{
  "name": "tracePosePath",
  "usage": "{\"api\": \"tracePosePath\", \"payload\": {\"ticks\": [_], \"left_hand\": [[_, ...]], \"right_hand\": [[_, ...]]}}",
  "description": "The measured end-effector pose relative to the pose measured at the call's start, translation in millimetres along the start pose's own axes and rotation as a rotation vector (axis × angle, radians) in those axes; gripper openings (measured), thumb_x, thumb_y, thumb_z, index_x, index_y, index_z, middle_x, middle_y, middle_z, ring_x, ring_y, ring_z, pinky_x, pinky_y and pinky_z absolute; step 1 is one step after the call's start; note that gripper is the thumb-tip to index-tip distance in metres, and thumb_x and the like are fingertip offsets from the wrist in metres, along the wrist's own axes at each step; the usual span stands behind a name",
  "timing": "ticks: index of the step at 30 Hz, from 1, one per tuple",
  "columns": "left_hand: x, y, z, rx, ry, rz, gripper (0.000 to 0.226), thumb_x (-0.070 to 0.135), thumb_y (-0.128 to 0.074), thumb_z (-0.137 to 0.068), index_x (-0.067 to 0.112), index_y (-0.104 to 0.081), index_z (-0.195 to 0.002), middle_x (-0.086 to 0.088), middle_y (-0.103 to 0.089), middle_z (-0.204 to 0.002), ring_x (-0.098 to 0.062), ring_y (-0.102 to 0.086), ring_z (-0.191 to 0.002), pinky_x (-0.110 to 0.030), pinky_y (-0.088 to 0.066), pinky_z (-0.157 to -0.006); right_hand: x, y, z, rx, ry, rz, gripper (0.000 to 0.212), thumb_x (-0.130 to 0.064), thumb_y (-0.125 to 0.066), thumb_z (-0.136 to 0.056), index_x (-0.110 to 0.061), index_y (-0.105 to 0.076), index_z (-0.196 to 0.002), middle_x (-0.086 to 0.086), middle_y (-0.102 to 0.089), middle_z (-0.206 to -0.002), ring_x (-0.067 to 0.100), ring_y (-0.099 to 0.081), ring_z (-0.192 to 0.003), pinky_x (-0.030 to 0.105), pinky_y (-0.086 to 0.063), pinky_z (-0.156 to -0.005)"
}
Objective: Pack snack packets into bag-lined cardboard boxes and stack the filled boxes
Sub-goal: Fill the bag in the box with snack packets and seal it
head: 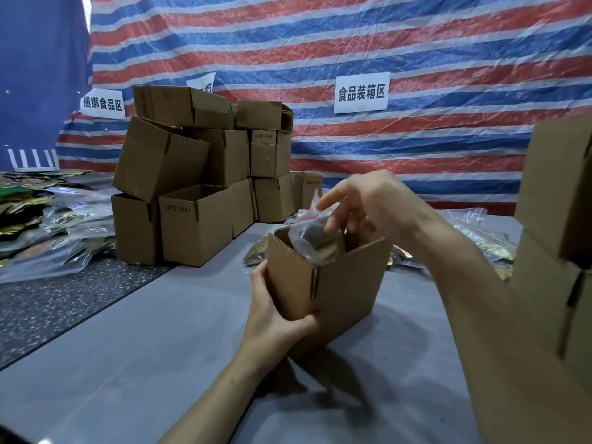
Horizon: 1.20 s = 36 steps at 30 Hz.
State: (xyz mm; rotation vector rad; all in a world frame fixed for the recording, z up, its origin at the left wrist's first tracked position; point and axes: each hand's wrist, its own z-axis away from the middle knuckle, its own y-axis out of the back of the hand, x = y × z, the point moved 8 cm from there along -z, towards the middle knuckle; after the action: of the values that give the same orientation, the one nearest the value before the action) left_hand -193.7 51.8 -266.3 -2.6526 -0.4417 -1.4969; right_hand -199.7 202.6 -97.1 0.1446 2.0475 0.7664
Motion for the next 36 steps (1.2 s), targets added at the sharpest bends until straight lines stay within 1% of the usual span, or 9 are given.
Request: {"api": "tracePosePath", "payload": {"ticks": [5,9,12,15,17,21,24,31,36], "left_hand": [[2.7,-0.4,2.0,-0.082,-0.019,0.014,0.107,0.045,-0.087,-0.051,0.030,-0.033,-0.143,0.029,-0.056,-0.123,-0.001,-0.057,-0.121,-0.021,-0.052,-0.095],[14.4,-7.8,6.2,-0.182,-0.049,0.001,0.104,0.039,-0.085,-0.057,0.022,-0.031,-0.145,0.026,-0.056,-0.125,-0.001,-0.056,-0.121,-0.015,-0.048,-0.093],[18.8,-14.1,9.2,-0.265,-0.054,0.006,0.101,0.029,-0.082,-0.062,0.010,-0.028,-0.145,0.022,-0.057,-0.128,-0.002,-0.057,-0.121,-0.013,-0.047,-0.094],[16.2,-17.6,11.3,-0.303,-0.040,0.019,0.098,0.019,-0.084,-0.063,0.008,-0.030,-0.143,0.017,-0.060,-0.127,-0.005,-0.059,-0.121,-0.013,-0.047,-0.094],[14.5,-14.9,9.8,-0.262,-0.025,0.024,0.099,0.026,-0.086,-0.059,0.014,-0.036,-0.143,0.015,-0.062,-0.127,-0.008,-0.059,-0.121,-0.015,-0.047,-0.094],[10.5,-3.3,4.0,-0.147,-0.007,0.048,0.103,0.039,-0.087,-0.051,0.022,-0.041,-0.141,0.021,-0.065,-0.122,-0.002,-0.061,-0.116,-0.014,-0.049,-0.089],[8.8,2.2,0.5,-0.093,-0.015,0.044,0.105,0.040,-0.088,-0.049,0.021,-0.042,-0.141,0.016,-0.065,-0.123,-0.002,-0.061,-0.116,-0.013,-0.049,-0.088],[12.9,3.1,1.3,-0.116,-0.043,0.029,0.106,0.041,-0.087,-0.050,0.023,-0.040,-0.143,0.015,-0.059,-0.131,-0.002,-0.057,-0.121,-0.014,-0.048,-0.093],[22.3,-7.0,7.3,-0.210,-0.080,0.013,0.108,0.039,-0.085,-0.057,0.030,-0.030,-0.149,0.024,-0.050,-0.135,-0.001,-0.051,-0.128,-0.012,-0.045,-0.096]], "right_hand": [[15.5,15.9,-1.2,0.101,0.037,0.312,0.068,0.006,-0.055,-0.081,-0.044,-0.061,-0.127,-0.008,-0.052,-0.141,0.013,-0.043,-0.133,0.044,-0.044,-0.108],[21.1,10.3,-1.7,0.054,0.072,0.394,0.088,-0.004,-0.066,-0.088,-0.055,-0.030,-0.150,-0.020,-0.021,-0.164,0.011,-0.016,-0.152,0.055,-0.023,-0.123],[22.9,2.1,-2.6,-0.018,0.059,0.472,0.079,-0.022,-0.076,-0.086,-0.059,-0.037,-0.144,-0.021,-0.011,-0.167,0.011,0.001,-0.155,0.060,-0.006,-0.123],[9.4,4.3,-0.3,0.027,0.130,0.483,0.024,-0.033,-0.083,-0.080,-0.046,-0.067,-0.092,-0.018,-0.033,-0.160,0.013,-0.003,-0.155,0.058,-0.002,-0.120],[2.7,16.1,1.9,0.134,0.171,0.467,0.023,-0.031,-0.086,-0.078,-0.040,-0.065,-0.073,-0.018,-0.054,-0.144,0.017,-0.016,-0.153,0.057,-0.008,-0.120],[5.0,48.1,9.0,0.375,0.139,0.361,0.019,-0.028,-0.087,-0.077,-0.030,-0.069,-0.071,-0.010,-0.074,-0.105,0.023,-0.063,-0.114,0.056,-0.046,-0.103],[2.7,58.8,16.2,0.516,0.179,0.327,0.019,-0.030,-0.086,-0.078,-0.031,-0.069,-0.070,-0.006,-0.075,-0.091,0.021,-0.068,-0.096,0.052,-0.051,-0.095],[10.1,29.4,22.9,-0.172,0.009,0.301,0.005,-0.020,-0.079,-0.084,-0.018,-0.079,-0.080,-0.004,-0.078,-0.088,0.010,-0.072,-0.090,0.035,-0.055,-0.085],[26.7,34.9,25.1,-0.261,-0.207,0.153,0.028,0.000,-0.048,-0.097,-0.004,-0.069,-0.078,0.013,-0.078,-0.085,0.030,-0.076,-0.086,0.046,-0.056,-0.090]]}}
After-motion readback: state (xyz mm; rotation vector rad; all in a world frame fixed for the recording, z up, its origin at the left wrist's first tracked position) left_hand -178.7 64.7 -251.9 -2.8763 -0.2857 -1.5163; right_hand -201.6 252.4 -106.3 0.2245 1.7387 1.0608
